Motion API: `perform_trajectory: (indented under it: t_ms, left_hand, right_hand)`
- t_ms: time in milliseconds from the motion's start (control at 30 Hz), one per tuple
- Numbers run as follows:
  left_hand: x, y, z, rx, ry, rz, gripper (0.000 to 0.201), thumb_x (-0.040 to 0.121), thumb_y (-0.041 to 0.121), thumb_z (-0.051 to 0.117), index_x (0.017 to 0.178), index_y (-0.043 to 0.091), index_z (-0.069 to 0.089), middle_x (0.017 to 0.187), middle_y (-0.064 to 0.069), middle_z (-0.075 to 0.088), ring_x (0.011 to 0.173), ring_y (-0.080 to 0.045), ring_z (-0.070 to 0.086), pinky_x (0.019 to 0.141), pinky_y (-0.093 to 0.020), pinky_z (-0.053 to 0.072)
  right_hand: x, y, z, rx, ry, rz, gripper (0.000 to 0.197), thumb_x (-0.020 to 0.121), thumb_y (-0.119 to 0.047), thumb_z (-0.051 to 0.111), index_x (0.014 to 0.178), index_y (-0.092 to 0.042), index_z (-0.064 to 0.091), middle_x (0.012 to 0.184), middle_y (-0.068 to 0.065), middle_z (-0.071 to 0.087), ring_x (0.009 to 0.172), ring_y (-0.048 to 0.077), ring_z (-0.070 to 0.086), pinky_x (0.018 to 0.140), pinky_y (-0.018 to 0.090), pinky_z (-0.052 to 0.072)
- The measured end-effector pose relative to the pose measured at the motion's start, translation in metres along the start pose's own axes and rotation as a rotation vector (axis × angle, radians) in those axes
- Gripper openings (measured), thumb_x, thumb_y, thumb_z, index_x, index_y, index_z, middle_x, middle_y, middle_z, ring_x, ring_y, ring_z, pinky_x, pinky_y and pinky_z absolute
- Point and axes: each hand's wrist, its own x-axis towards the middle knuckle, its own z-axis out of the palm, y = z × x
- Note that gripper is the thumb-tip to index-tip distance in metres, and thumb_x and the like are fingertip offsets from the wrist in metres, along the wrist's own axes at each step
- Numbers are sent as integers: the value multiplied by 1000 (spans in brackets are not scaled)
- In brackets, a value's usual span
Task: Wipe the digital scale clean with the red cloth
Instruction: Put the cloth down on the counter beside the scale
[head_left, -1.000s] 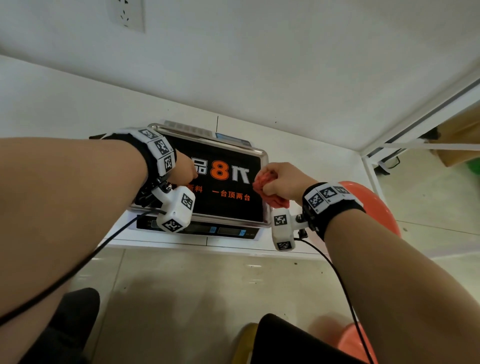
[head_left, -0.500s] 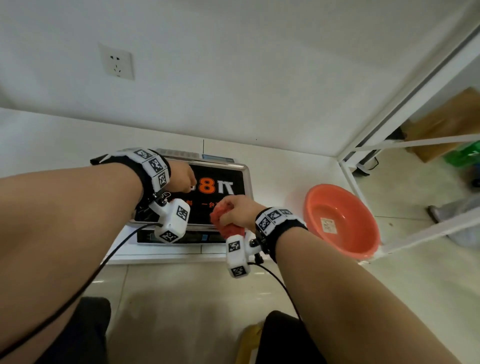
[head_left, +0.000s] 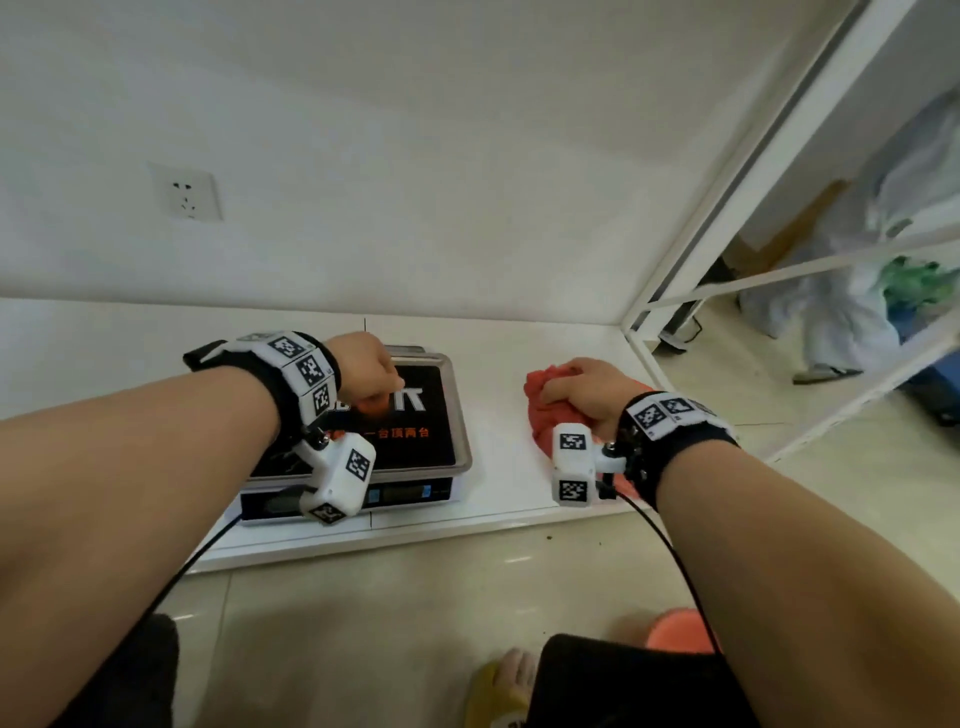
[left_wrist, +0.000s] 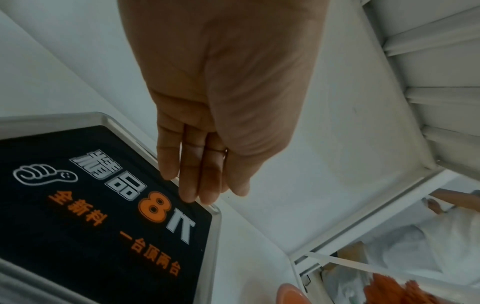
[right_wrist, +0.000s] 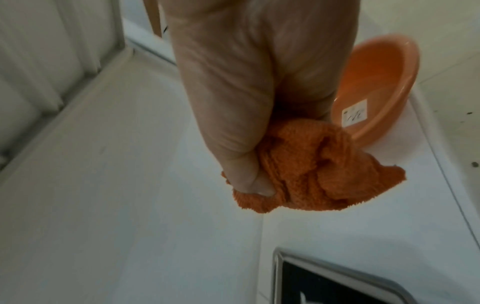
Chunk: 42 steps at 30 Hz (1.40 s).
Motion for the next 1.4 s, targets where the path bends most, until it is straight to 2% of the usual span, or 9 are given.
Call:
perform_trajectory:
  t_ms: [133,267,400,467,567,700,867,1100,1400]
  left_hand:
    - [-1,26,14,-71,-50,8,33,89,28,54,62,14,68,58,1,64,50,-13,54,60,-24,49]
    - [0,52,27,-148,-87,14,25,89,24,56,95,7,72,85,-10,74,67,-16,62,69,-29,55]
    - [14,77,41,-207,-119,9,27,90,24,56,102,5,69,100,-11,74,89,-24,69,85,-37,58]
    - [23,89,47,-242,-134,5,27,91,22,55,107,5,67,102,-10,73,86,-19,67,85,-36,56]
    - [48,114,63,-285,-167,-3,28,92,21,54,111,3,65,105,-10,72,85,-18,64,85,-35,55]
    - [88,146,89,-358,-207,3,28,93,20,52,112,3,63,103,-9,71,86,-18,64,83,-34,54]
    - [126,167,116,-410,-231,4,26,91,18,52,105,1,66,101,-9,72,85,-17,65,85,-35,55]
    - [139,161,120,-453,-194,-41,26,93,17,50,109,2,65,95,-6,69,85,-17,64,85,-35,55]
    - [106,132,68,-437,-108,-45,27,92,16,51,110,2,65,98,-6,71,86,-16,65,84,-34,55]
  right_hand:
    - [-18,25,-39,262,63,61,37,71,8,71,107,0,68,99,22,71,78,35,68,71,49,57]
    - [-21,48,-63,317,126,103,21,78,5,71,99,-2,71,90,23,71,80,38,69,75,55,58]
    - [2,60,-97,391,225,56,13,93,-7,62,96,-19,62,91,6,65,77,22,63,55,26,59]
    - [13,68,-109,465,263,82,10,99,-12,55,97,-21,56,79,0,70,70,16,64,49,21,57]
    - [35,92,-126,450,305,165,8,97,-18,58,90,-18,59,52,-6,69,63,17,66,65,31,57]
    - [66,113,-133,180,476,247,11,79,-19,79,75,-16,69,81,8,74,81,28,69,87,43,58]
    - [102,136,-121,-66,439,210,14,87,-12,73,85,-14,59,75,6,64,63,21,60,60,33,50]
    - [115,145,-109,4,493,250,49,84,-31,76,123,-14,52,92,5,68,73,20,63,60,33,48]
    - [88,92,-101,33,630,144,31,93,-41,59,114,-18,62,100,4,68,93,28,64,87,40,53]
